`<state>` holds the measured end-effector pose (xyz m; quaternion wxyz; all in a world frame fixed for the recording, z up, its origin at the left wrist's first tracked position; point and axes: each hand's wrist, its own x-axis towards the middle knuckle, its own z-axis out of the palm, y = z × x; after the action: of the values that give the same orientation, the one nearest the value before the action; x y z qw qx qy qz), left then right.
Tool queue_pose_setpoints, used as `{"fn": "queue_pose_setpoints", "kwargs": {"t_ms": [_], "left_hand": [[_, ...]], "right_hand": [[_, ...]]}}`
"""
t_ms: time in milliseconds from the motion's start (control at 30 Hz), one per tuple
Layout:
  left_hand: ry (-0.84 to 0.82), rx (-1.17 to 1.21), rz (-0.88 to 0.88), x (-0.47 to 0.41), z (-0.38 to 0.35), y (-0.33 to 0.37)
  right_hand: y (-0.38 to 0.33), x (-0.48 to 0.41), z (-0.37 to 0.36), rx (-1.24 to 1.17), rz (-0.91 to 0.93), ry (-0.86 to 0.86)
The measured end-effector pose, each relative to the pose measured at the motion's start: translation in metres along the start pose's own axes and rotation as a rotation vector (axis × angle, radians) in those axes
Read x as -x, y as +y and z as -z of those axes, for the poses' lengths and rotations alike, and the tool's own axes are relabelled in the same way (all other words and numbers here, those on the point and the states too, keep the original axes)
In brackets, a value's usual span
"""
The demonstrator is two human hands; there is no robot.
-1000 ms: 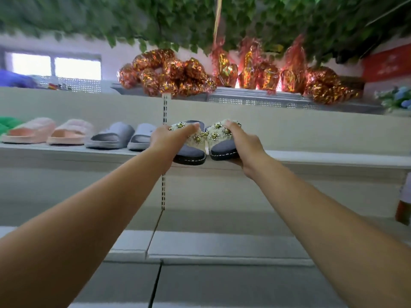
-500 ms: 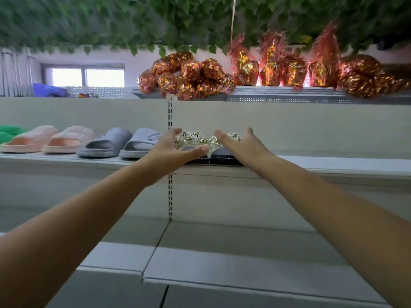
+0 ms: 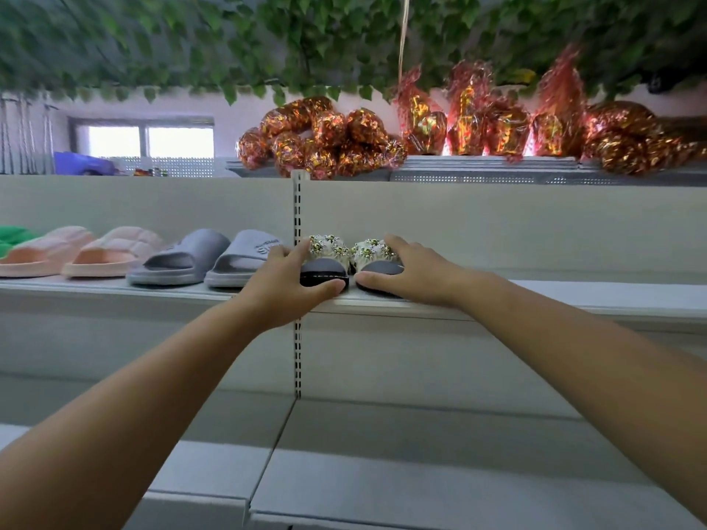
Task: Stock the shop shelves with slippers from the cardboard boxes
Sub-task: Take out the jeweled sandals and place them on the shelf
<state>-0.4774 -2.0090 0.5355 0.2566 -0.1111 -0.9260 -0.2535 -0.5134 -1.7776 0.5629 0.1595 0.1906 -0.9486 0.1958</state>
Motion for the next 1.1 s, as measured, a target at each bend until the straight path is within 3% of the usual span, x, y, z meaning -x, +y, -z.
{"fn": "queue_pose_setpoints", "kwargs": {"t_ms": [633,900,1100], "left_hand": [[-0.011,-0.011,0.078,-0.012,0.004,-0.008],[0.004,-0.046,-0.081,0.036,0.03,-0.004],[0.048,-0.116,-0.229,0.101,0.065,-0.023]], "right_hand": [[-0.013,-0.01,-0.005,0.019,-0.123,-0.043],[-0.044,0.054,0.025,0.305,0.019,-0.076],[-0.081,0.135,0.035,0.319,0.079,-0.077]]}}
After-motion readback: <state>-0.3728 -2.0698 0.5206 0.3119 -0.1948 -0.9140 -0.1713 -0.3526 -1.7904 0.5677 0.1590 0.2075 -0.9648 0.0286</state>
